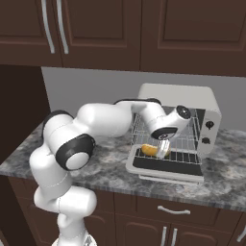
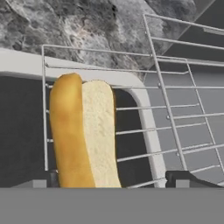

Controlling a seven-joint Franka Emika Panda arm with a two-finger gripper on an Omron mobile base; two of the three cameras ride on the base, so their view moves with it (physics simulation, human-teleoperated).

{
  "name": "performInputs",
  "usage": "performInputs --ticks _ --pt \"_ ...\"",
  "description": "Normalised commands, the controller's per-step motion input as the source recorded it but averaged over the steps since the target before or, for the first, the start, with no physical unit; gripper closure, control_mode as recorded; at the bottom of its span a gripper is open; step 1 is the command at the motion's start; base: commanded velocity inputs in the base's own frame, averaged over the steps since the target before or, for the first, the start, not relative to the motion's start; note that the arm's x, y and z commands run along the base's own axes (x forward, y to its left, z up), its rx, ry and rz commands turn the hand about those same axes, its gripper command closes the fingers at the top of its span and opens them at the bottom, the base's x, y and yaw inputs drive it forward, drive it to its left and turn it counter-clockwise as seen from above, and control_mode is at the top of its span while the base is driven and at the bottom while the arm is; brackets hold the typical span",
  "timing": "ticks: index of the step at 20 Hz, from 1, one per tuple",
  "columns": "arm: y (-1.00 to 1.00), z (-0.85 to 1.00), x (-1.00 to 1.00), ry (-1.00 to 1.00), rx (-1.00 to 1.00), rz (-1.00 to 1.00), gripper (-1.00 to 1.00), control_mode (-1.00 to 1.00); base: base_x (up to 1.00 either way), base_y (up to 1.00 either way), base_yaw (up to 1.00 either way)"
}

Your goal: Open the toaster oven door. Place the hotdog bun on the bottom rack in the toaster oven and place the chicken drumstick on the top rack.

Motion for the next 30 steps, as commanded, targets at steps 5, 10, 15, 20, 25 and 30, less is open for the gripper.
performInputs --ticks 5,10,15,20,25,30 --pt "-0.08 0.2 -0.25 0.0 0.0 0.0 -1.0 -1.0 0.0 0.0 0.0" --pt "-0.01 0.14 -0.34 0.01 0.0 -0.21 -1.0 -1.0 0.0 0.0 0.0" --pt "0.0 0.06 -0.19 0.04 0.0 -0.41 -1.0 -1.0 0.0 0.0 0.0" --pt "0.0 0.0 -0.22 0.12 0.0 -0.53 -1.0 -1.0 0.0 0.0 0.0" --pt "0.0 0.0 -0.1 0.14 0.01 -0.56 -1.0 -1.0 0.0 0.0 0.0" --pt "0.0 0.0 -0.1 0.08 0.06 -0.51 -1.0 -1.0 0.0 0.0 0.0"
